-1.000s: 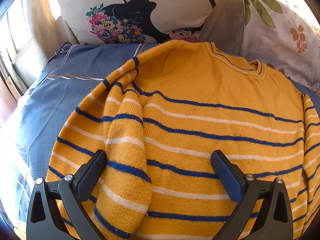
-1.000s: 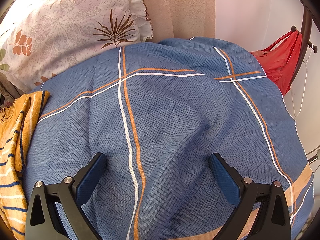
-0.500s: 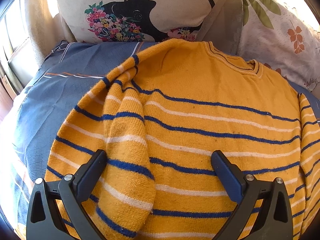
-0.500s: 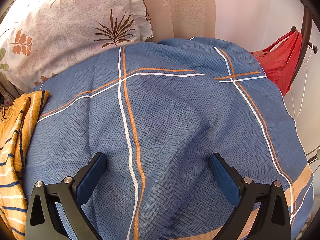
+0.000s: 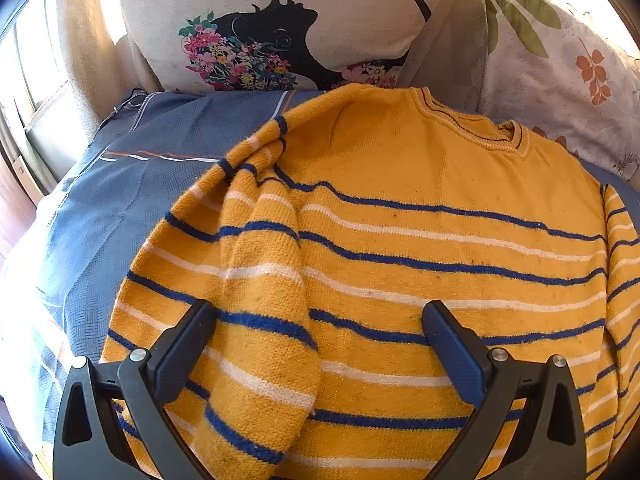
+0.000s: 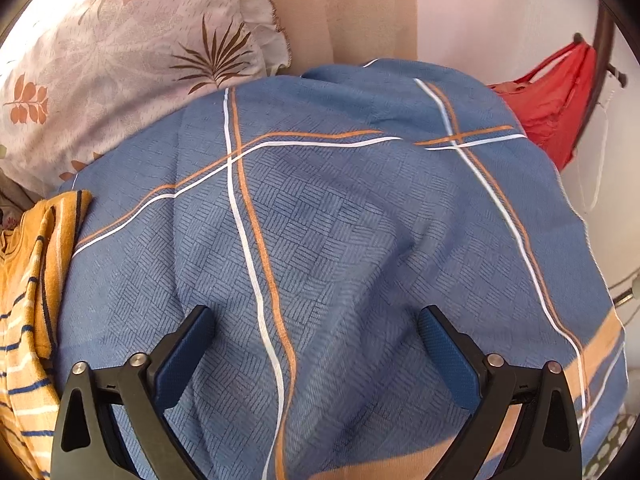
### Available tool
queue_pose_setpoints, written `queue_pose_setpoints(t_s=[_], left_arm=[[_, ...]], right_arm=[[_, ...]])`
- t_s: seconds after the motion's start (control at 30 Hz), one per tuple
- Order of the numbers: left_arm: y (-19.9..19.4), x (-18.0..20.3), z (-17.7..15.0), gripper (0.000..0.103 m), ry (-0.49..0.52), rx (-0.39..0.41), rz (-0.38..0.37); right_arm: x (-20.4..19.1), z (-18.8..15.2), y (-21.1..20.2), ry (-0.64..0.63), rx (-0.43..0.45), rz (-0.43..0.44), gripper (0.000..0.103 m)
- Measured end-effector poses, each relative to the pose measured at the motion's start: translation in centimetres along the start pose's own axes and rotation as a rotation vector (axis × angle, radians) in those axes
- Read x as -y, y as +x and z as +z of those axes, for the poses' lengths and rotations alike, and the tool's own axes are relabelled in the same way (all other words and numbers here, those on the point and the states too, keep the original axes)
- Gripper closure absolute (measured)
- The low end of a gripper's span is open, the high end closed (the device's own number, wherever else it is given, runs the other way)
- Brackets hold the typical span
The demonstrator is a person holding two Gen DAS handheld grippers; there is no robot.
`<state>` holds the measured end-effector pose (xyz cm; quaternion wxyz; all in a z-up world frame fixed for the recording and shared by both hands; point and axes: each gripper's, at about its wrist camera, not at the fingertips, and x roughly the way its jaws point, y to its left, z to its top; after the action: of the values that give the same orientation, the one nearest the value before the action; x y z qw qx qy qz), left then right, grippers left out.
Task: Fold small clothes
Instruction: 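Grasp the yellow sweater's sleeve cuff with the right gripper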
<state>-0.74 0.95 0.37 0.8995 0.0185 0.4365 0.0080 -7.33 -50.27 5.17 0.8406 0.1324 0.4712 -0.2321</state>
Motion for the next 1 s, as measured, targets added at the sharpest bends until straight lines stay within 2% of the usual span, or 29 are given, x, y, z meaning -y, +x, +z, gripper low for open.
queue_pose_setpoints(t_s=[0.03, 0.1, 0.13, 0.23, 0.27, 0.33, 0.4, 0.47, 0.57, 0.67, 0.73, 0.8, 0.9, 1.0], left_arm=[[-0.2, -0.3, -0.1, 0.002, -0.011, 0.012, -0.008], [-0.8, -1.0, -0.2, 0.006, -0.045, 0.036, -0.030], [-1.2, -1.5, -0.3, 0.009, -0.065, 0.052, -0.035], [-3.3, -2.4, -0.9, 0.020, -0.098, 0.097, -0.019], [-4.4, -2.6, -1.1, 0.020, -0.102, 0.120, -0.017], [-7.4, -2.8, -1.7, 0.020, -0.099, 0.186, -0.010], [-10.6, -3.4, -2.4, 0.020, -0.102, 0.250, -0.006], [-13.3, -4.4, -3.2, 0.019, -0.132, 0.286, -0.039], [-15.9, -5.4, -4.4, 0.018, -0.136, 0.302, -0.075], [-17.1, -5.2, -5.7, 0.018, -0.130, 0.345, -0.039], [-17.2, -4.6, -6.3, 0.018, -0.118, 0.358, -0.036], [-16.7, -3.8, -6.6, 0.018, -0.104, 0.337, -0.052], [-16.2, -2.8, -7.0, 0.018, -0.082, 0.315, -0.093], [-15.8, -2.1, -7.4, 0.018, -0.075, 0.299, -0.171]], right_arm=[[0.0, -0.3, -0.7, 0.011, 0.021, -0.016, 0.012], [-0.6, -1.5, -3.6, 0.024, 0.091, 0.030, 0.017], [-1.0, -2.0, -4.9, 0.023, 0.122, 0.055, 0.017], [-3.2, -5.0, -10.9, -0.018, 0.307, 0.140, 0.017], [-3.9, -5.8, -12.4, -0.039, 0.350, 0.175, 0.017], [-5.3, -7.1, -14.0, -0.069, 0.375, 0.246, 0.016], [-6.8, -8.5, -14.8, -0.104, 0.347, 0.326, 0.016], [-8.5, -10.0, -15.1, -0.152, 0.292, 0.421, 0.016], [-10.3, -12.3, -14.6, -0.209, 0.213, 0.470, 0.017], [-10.8, -14.6, -13.6, -0.247, 0.140, 0.471, 0.018], [-10.3, -15.7, -13.5, -0.252, 0.132, 0.446, 0.018], [-9.7, -16.6, -13.0, -0.249, 0.116, 0.420, 0.018], [-9.0, -17.4, -12.7, -0.229, 0.064, 0.451, 0.018], [-9.5, -18.5, -12.6, -0.256, 0.049, 0.454, 0.021]])
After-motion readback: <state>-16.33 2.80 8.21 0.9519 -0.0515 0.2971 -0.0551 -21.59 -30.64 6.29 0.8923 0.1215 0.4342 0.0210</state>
